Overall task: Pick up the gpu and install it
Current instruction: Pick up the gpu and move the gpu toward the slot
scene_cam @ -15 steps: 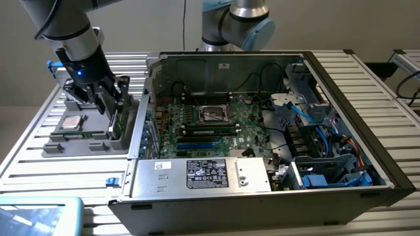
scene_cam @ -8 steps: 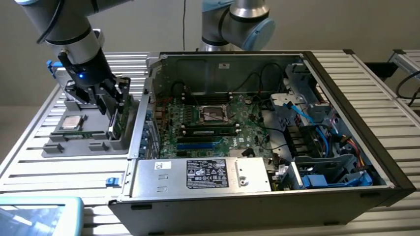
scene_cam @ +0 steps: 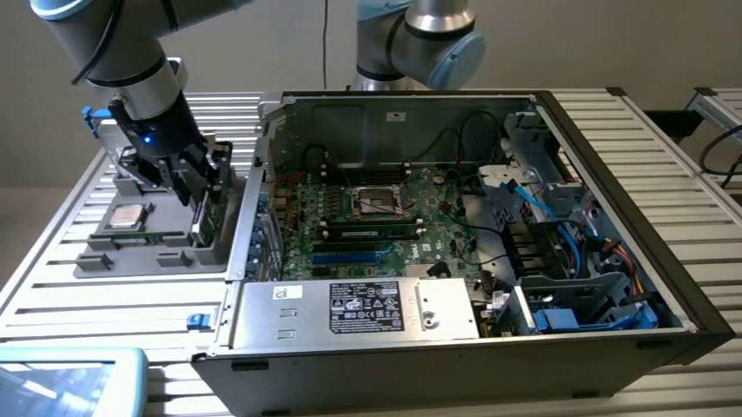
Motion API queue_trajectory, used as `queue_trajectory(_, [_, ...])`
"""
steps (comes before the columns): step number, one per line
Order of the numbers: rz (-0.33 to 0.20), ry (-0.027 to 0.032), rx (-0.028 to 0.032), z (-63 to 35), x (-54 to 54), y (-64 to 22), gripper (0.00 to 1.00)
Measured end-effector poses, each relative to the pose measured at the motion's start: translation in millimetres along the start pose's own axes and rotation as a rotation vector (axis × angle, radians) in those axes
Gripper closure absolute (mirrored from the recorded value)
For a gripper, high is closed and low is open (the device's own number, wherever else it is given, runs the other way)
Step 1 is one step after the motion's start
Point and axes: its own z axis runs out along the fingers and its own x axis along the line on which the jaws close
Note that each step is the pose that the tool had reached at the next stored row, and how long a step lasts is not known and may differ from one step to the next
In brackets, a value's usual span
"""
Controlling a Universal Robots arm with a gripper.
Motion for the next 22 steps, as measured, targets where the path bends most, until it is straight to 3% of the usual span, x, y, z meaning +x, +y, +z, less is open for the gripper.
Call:
queue_trajectory(4, [0.005,-0.0009,0.0006,6.4,0.1,0.9,0.51])
queue_trajectory(7, [0.009,-0.0032,0.005,8.9,0.1,2.2,0.51])
queue_trajectory(11, [0.011,-0.0109,0.0156,11.2,0.1,5.0,0.51])
queue_trajectory(16, [0.012,-0.0243,0.0194,14.1,0.9,6.3,0.51])
queue_trajectory(22, [0.015,-0.0289,0.0243,15.0,1.7,6.1,0.51])
